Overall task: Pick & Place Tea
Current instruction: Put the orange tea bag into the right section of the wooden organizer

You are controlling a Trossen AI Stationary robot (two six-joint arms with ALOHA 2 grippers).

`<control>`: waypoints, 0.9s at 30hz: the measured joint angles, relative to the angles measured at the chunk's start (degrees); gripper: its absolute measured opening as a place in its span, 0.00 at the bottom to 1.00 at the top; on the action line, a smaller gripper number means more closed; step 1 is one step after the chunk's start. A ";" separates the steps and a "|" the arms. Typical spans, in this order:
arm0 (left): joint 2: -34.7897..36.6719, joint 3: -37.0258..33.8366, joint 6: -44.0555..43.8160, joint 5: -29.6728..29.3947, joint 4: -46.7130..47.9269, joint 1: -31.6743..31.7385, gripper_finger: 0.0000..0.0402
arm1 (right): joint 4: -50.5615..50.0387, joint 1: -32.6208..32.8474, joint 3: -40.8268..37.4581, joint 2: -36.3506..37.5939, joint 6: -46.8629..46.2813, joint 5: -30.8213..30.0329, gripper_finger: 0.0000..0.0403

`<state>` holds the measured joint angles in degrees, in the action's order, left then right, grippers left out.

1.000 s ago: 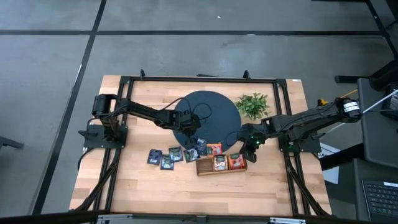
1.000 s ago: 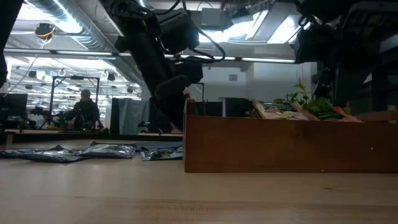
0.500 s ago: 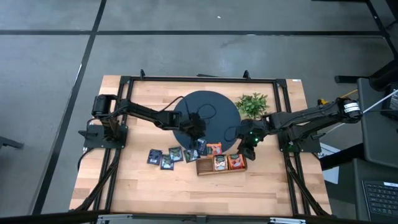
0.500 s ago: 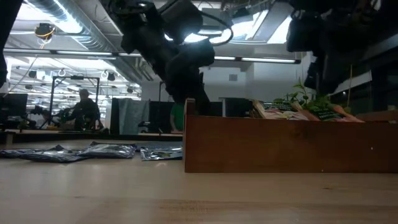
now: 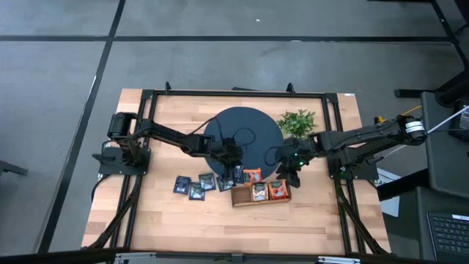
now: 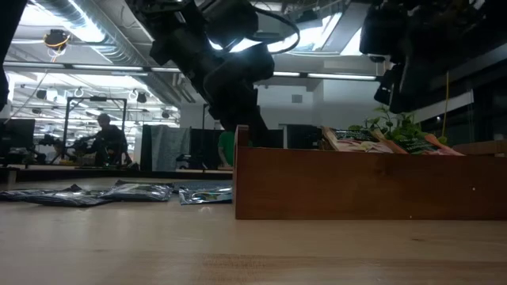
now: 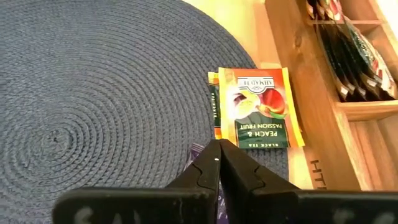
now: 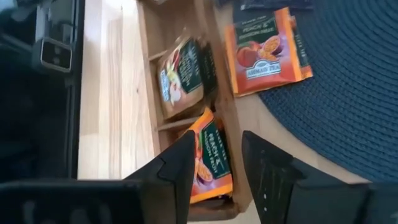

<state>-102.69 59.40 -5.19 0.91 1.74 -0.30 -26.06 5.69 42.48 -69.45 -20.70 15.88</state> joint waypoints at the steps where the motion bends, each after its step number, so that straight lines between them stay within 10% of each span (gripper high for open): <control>1: 0.00 0.00 0.00 -0.04 0.09 0.00 0.01 | -0.20 0.24 0.00 -0.02 0.82 0.04 0.33; 19: 0.00 0.00 0.00 -0.04 0.24 0.00 0.01 | -2.37 1.79 0.00 -7.49 3.01 2.08 0.33; 27: 0.00 0.00 0.00 -0.04 0.77 0.00 0.01 | -3.90 1.79 0.00 -8.02 2.97 2.32 0.15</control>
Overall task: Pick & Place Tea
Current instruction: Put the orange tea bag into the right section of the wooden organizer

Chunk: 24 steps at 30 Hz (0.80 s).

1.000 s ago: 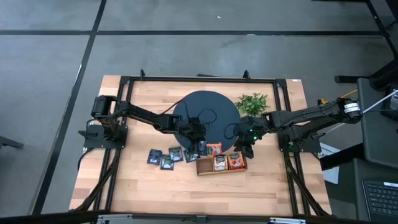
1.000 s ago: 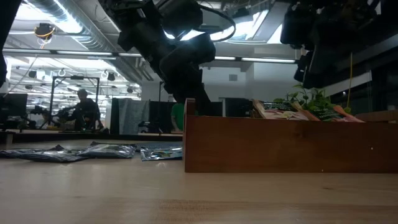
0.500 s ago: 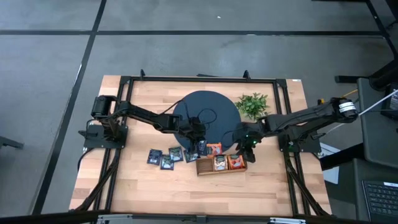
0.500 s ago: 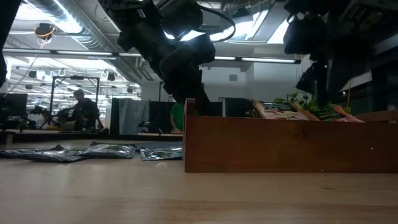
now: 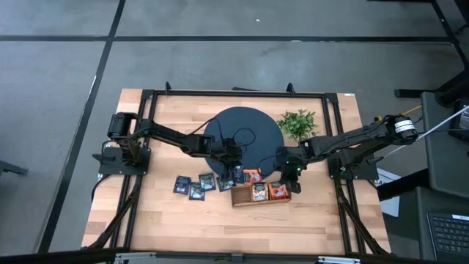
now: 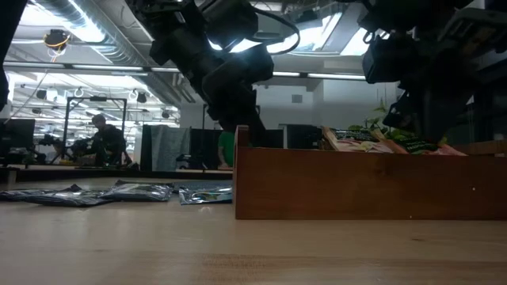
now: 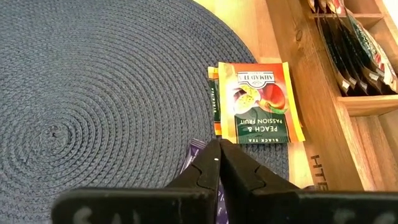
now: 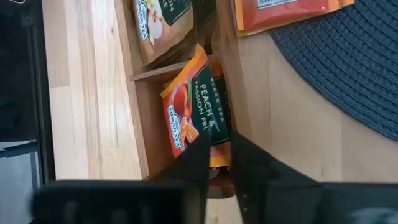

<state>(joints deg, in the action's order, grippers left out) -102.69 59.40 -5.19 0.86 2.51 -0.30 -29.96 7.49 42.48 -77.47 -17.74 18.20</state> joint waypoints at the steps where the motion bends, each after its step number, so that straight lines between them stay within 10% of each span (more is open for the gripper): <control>1: 0.00 0.00 -0.01 0.00 0.06 0.00 0.01 | -0.06 0.00 0.00 0.00 0.04 0.00 0.11; 24: 0.00 0.00 -0.58 0.02 0.74 0.00 0.02 | -1.43 4.56 -0.01 5.36 -6.06 -7.98 0.02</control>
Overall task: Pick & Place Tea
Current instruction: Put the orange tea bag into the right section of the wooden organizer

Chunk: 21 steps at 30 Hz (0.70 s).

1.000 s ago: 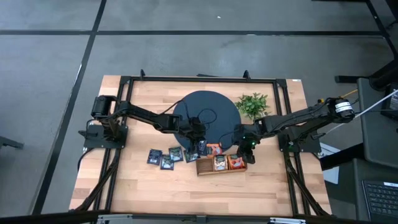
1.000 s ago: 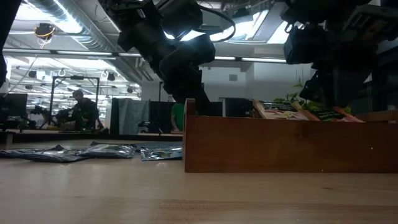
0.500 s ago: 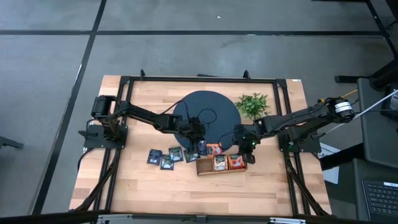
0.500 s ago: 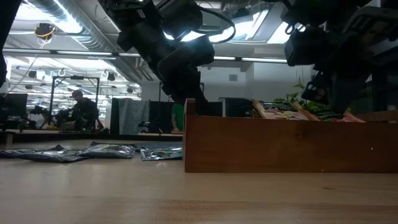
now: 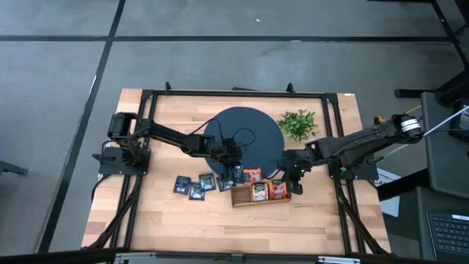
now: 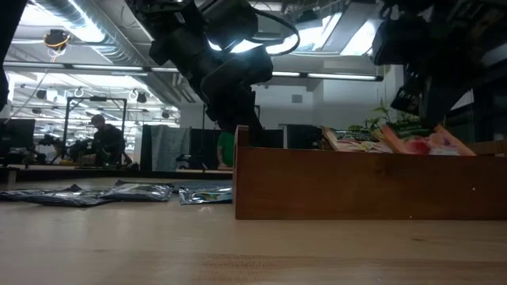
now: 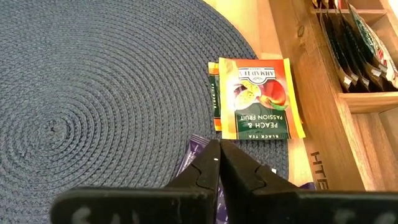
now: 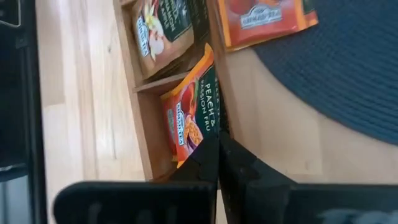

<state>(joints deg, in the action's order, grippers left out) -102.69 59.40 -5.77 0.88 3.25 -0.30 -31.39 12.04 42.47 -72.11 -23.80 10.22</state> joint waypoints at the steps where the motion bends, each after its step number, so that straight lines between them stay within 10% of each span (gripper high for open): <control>1: 0.00 0.00 -0.16 0.00 0.00 0.00 0.02 | 0.12 0.59 -0.13 0.38 -0.68 -1.23 0.02; 21: 0.00 0.00 -0.52 0.00 -0.03 0.00 0.01 | 6.38 6.70 -6.20 2.57 -10.61 -8.72 0.04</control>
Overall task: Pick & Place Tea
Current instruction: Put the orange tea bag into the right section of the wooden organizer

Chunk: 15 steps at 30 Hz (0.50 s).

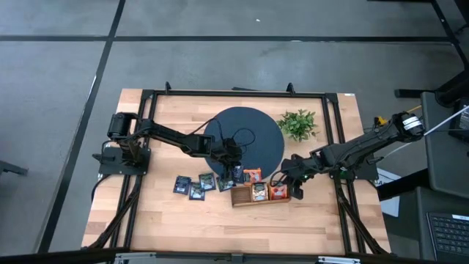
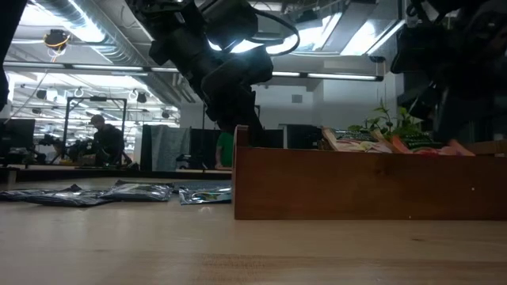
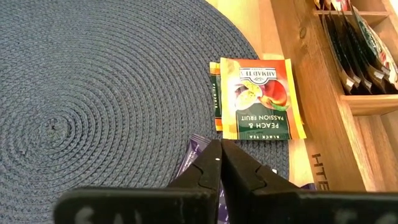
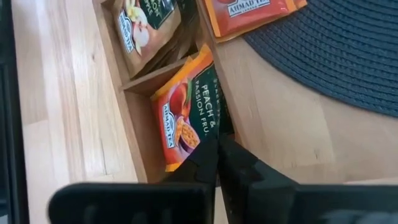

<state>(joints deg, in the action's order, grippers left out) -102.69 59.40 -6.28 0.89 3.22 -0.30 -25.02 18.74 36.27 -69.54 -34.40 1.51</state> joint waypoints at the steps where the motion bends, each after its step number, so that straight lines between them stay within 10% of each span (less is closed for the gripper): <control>1: 0.00 0.00 0.00 0.00 0.01 0.00 0.01 | 0.00 0.00 0.00 0.00 0.01 0.32 0.05; 15: 0.00 0.00 -0.04 0.14 -0.88 -0.03 0.02 | -0.87 -2.57 2.07 0.00 -1.17 8.99 0.31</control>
<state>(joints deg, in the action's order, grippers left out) -102.69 59.40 -6.33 1.03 2.33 -0.33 -25.89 16.17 38.34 -69.54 -35.57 10.50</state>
